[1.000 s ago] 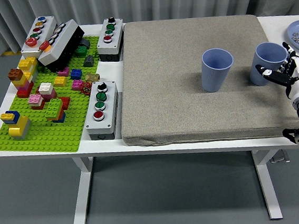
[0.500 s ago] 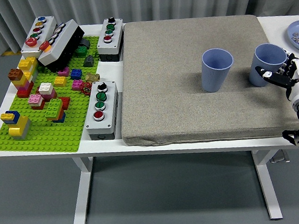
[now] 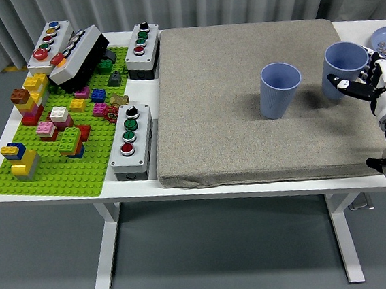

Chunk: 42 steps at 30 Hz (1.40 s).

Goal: Pick cup pour cup place

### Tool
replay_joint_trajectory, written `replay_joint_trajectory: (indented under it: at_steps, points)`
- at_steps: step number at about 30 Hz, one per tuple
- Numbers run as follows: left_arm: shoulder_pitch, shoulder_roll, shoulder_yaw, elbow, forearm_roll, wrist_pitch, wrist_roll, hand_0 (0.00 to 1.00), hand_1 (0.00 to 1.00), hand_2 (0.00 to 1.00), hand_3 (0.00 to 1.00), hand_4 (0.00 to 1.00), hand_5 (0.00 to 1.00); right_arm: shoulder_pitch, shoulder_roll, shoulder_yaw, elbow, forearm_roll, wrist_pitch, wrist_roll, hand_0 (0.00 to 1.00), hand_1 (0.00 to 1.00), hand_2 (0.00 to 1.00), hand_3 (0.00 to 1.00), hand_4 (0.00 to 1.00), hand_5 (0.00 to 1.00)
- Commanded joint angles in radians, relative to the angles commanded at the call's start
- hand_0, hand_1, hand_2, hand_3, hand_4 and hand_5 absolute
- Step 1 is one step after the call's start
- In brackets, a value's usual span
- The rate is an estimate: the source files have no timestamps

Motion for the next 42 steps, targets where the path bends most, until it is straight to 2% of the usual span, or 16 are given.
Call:
replay_joint_trajectory:
  at_steps: [10,18,19,26,42]
  points:
    - [0.002,0.002,0.001,0.000,-0.001,0.000,0.002,0.867,0.833,0.899,0.797,0.645,0.998,0.006,-0.006,-0.028,0.094,-0.248,-0.047,-0.086,0.803,0.675,0.588,0.686,0.808,0.152]
    - [0.002,0.002,0.003,0.000,-0.004,0.000,0.002,0.867,0.832,0.900,0.796,0.645,0.998,0.006,-0.003,-0.044,0.119,-0.406,-0.060,-0.131,0.804,0.676,0.589,0.686,0.805,0.151]
    - [0.002,0.002,0.004,0.000,-0.004,0.000,0.002,0.866,0.832,0.901,0.796,0.646,0.998,0.006,-0.003,-0.045,0.121,-0.427,-0.060,-0.135,0.806,0.676,0.589,0.690,0.768,0.122]
    - [0.004,0.003,0.006,0.000,-0.006,0.000,0.003,0.866,0.832,0.900,0.796,0.647,0.998,0.005,-0.004,-0.063,0.171,-0.580,-0.061,-0.183,0.809,0.677,0.590,0.690,0.768,0.119]
    - [0.009,0.004,0.008,0.000,-0.007,0.000,0.003,0.866,0.832,0.900,0.796,0.648,0.998,0.000,-0.002,-0.085,0.201,-0.782,-0.057,-0.236,0.810,0.677,0.591,0.689,0.766,0.116]
